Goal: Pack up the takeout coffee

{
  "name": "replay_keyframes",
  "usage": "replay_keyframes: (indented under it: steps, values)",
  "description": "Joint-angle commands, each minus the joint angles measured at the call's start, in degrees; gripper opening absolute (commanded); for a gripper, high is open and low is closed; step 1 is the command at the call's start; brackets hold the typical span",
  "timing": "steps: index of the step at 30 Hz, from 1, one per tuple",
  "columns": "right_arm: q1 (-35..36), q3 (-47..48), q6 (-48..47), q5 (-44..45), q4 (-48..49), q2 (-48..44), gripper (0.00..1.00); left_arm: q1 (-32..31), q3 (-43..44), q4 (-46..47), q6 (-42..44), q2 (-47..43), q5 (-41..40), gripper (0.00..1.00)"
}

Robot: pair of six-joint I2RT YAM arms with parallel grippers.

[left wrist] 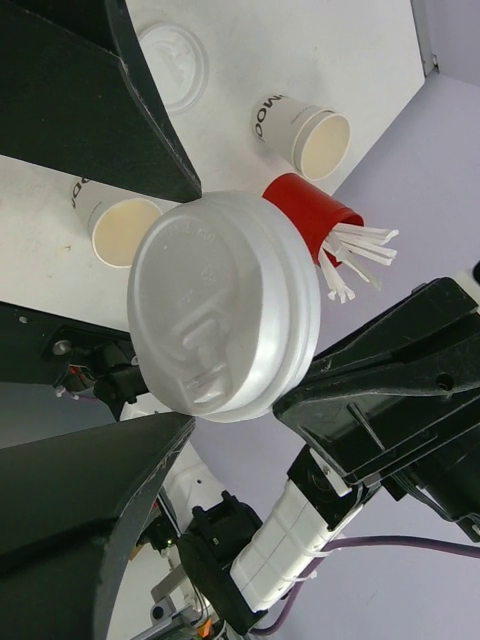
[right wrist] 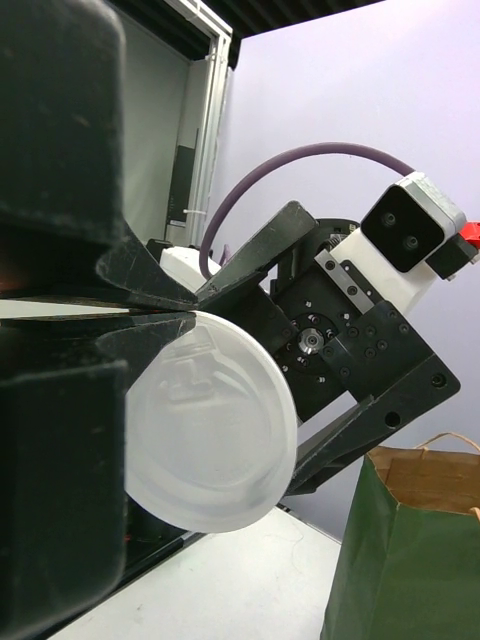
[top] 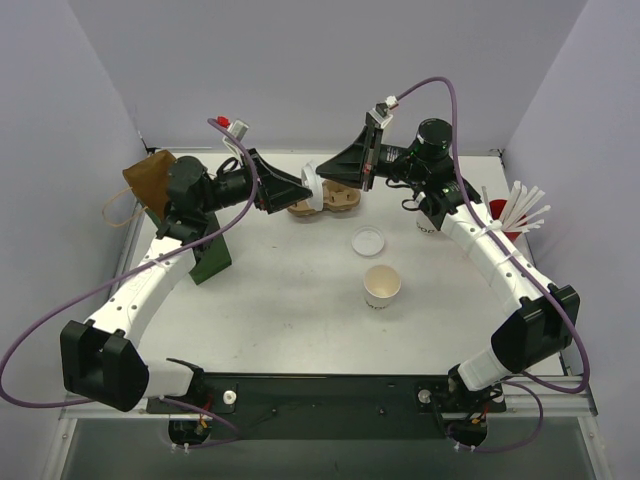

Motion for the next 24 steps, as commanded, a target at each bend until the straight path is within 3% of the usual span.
replay_keyframes:
  steps: [1, 24]
  values:
    - [0.43, 3.06, -0.45, -1.54, 3.04, -1.31, 0.0, 0.28, 3.89, -1.3, 4.65, -0.44, 0.0, 0.97]
    - [1.04, 2.89, -1.33, -1.1, 2.43, -0.34, 0.0, -0.07, 3.72, 2.38, 1.77, 0.35, 0.09, 0.98]
